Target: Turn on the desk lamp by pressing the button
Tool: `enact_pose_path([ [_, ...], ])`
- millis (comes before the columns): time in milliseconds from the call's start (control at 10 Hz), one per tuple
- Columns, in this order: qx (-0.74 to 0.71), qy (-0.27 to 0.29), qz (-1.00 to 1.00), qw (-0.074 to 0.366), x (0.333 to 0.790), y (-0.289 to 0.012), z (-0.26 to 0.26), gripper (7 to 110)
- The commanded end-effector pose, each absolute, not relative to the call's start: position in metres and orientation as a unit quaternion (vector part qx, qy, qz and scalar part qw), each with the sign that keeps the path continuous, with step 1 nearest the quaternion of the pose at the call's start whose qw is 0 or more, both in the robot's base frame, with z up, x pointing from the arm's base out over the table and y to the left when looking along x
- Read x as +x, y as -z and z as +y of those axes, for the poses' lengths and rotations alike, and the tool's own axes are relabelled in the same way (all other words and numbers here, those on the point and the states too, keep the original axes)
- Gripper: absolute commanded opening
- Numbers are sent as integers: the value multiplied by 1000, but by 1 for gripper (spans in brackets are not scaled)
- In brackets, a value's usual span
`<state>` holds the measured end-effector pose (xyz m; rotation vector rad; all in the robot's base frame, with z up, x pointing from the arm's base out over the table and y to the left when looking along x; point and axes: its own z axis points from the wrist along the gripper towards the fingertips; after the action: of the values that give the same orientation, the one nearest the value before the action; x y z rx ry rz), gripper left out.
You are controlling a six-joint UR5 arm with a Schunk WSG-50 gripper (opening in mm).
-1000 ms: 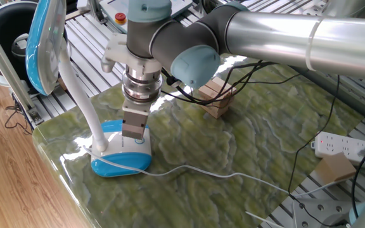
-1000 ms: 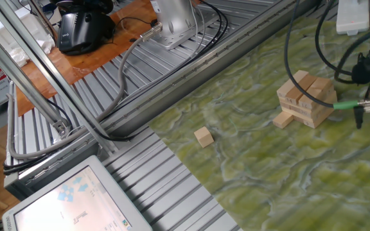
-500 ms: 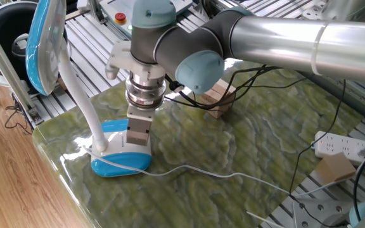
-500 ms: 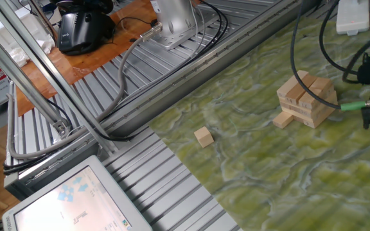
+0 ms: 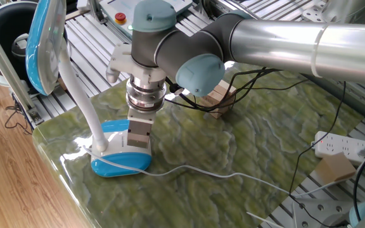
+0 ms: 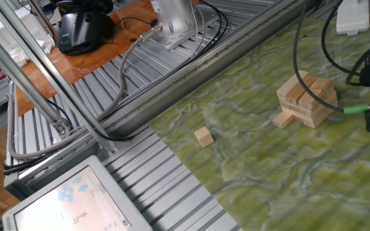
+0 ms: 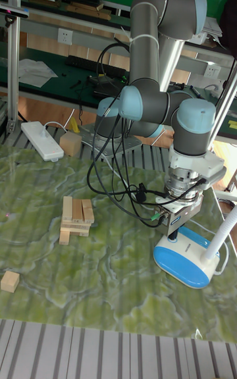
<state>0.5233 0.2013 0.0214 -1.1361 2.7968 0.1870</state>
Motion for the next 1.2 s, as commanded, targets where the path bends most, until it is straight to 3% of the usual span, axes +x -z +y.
enact_pose_path([
  [0,-373,-68,923,61,524,-20,204,7],
  [1100,-370,-71,924,61,525,-20,204,7],
])
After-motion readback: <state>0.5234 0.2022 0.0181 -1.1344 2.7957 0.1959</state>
